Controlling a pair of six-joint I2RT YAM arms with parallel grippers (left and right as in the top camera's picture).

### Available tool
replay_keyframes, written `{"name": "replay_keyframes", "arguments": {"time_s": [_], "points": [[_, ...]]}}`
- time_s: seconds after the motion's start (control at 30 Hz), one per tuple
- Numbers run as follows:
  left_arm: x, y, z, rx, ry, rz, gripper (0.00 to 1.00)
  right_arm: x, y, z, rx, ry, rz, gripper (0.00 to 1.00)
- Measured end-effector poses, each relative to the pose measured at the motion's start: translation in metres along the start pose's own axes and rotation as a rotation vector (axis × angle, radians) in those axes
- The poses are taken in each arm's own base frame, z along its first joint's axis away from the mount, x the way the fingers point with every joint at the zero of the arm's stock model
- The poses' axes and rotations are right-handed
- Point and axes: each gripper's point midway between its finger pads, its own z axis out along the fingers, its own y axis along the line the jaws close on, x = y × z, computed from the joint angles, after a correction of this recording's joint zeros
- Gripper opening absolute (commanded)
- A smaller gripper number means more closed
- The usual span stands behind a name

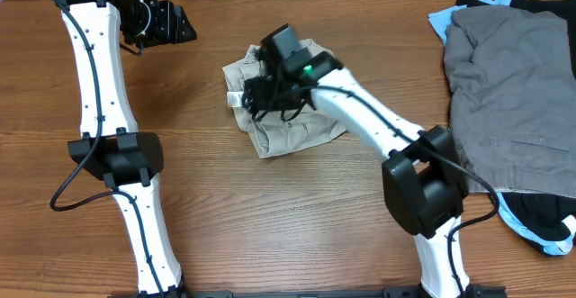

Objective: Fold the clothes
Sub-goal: 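Fold the right end leftward over the shorts with the right gripper, then release the folded bundle and raise the right gripper away, then grasp the folded shorts with the left gripper and carry them to the top-left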

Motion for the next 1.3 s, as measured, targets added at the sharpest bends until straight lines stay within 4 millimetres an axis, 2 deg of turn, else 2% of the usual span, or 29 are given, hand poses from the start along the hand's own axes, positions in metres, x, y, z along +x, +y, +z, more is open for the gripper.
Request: {"name": "replay_keyframes", "arguments": {"time_s": [0.07,0.17,0.23,0.3,0.33,0.4,0.5,0.53,0.63,0.7,0.77,0.87,1.03,1.3], "points": [[0.0,-0.004,0.002,0.003,0.004,0.008,0.6,0.008,0.005,0.0,-0.008,0.033,-0.024,0.73],[0.001,-0.014,0.006,0.01,0.013,0.026,0.61,0.009,0.0,-0.012,0.0,0.066,-0.02,0.75],[0.002,-0.022,0.01,0.016,0.021,0.04,0.6,-0.001,-0.01,-0.029,0.011,0.061,-0.002,0.84],[0.003,-0.03,0.013,0.022,0.029,0.056,0.61,-0.018,-0.024,-0.051,0.021,0.034,0.026,0.97],[0.004,-0.037,0.016,0.026,0.035,0.069,0.61,-0.028,-0.035,-0.066,0.03,0.015,0.057,1.0],[0.006,-0.049,0.022,0.031,0.049,0.091,0.63,-0.045,-0.056,-0.094,0.05,-0.028,0.103,1.0],[0.015,-0.065,0.038,0.02,0.1,0.12,0.7,-0.064,-0.102,-0.15,0.092,-0.106,0.219,1.0],[0.021,-0.069,0.047,0.014,0.129,0.117,0.75,-0.069,-0.121,-0.171,0.106,-0.137,0.26,1.0],[0.045,-0.078,0.074,0.005,0.246,0.089,0.86,-0.065,-0.169,-0.212,0.155,-0.175,0.377,1.0],[0.063,-0.08,0.091,-0.001,0.324,0.063,0.96,-0.057,-0.197,-0.229,0.184,-0.18,0.447,1.0],[0.08,-0.077,0.105,-0.01,0.399,0.031,1.0,-0.051,-0.213,-0.237,0.2,-0.179,0.489,1.0],[0.095,-0.068,0.123,-0.026,0.455,-0.004,1.0,-0.049,-0.223,-0.243,0.207,-0.183,0.511,1.0],[0.104,-0.055,0.143,-0.052,0.475,-0.038,1.0,-0.049,-0.224,-0.243,0.208,-0.184,0.506,1.0],[0.106,-0.043,0.167,-0.083,0.453,-0.043,1.0,-0.048,-0.227,-0.244,0.229,-0.184,0.499,1.0]]}}
